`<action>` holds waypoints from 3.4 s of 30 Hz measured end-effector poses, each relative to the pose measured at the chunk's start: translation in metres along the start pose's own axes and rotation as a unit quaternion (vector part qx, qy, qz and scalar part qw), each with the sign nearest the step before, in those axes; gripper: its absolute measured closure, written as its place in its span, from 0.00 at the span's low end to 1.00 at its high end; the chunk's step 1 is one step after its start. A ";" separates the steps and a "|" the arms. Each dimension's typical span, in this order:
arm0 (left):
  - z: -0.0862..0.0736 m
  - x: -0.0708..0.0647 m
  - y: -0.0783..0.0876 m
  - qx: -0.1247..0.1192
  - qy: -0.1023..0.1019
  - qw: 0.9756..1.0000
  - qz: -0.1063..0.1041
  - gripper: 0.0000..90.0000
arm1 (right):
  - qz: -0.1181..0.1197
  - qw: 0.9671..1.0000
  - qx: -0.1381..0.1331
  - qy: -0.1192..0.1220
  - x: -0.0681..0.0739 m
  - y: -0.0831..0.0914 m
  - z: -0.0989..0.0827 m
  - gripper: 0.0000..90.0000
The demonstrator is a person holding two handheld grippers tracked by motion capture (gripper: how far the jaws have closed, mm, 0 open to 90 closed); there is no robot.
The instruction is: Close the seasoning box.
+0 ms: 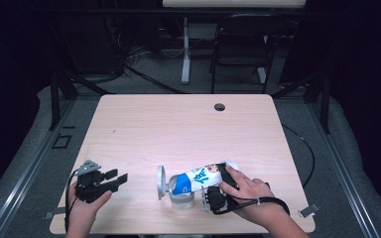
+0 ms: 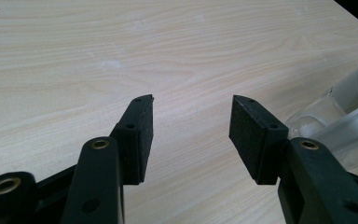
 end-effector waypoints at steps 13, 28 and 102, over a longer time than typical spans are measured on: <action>0.000 0.001 0.000 0.001 0.001 1.000 0.001 0.55 | -0.004 1.000 -0.004 0.003 0.000 0.000 0.001 0.52; 0.000 0.001 0.000 -0.003 0.003 1.000 0.003 0.55 | -0.006 1.000 -0.001 0.008 -0.001 0.001 0.001 0.52; -0.002 0.006 -0.002 0.001 0.007 1.000 0.004 0.55 | -0.010 0.999 0.006 0.048 -0.007 0.002 0.002 0.53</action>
Point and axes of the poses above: each handheld gripper's, and its own axes: y roughly backward along the jaws, z roughly out of its top, x roughly to its left, the point moved 8 cm from there along -y, roughly forward along the jaws, and after that the axes turned 9 degrees about y, right-handed, at the moved point
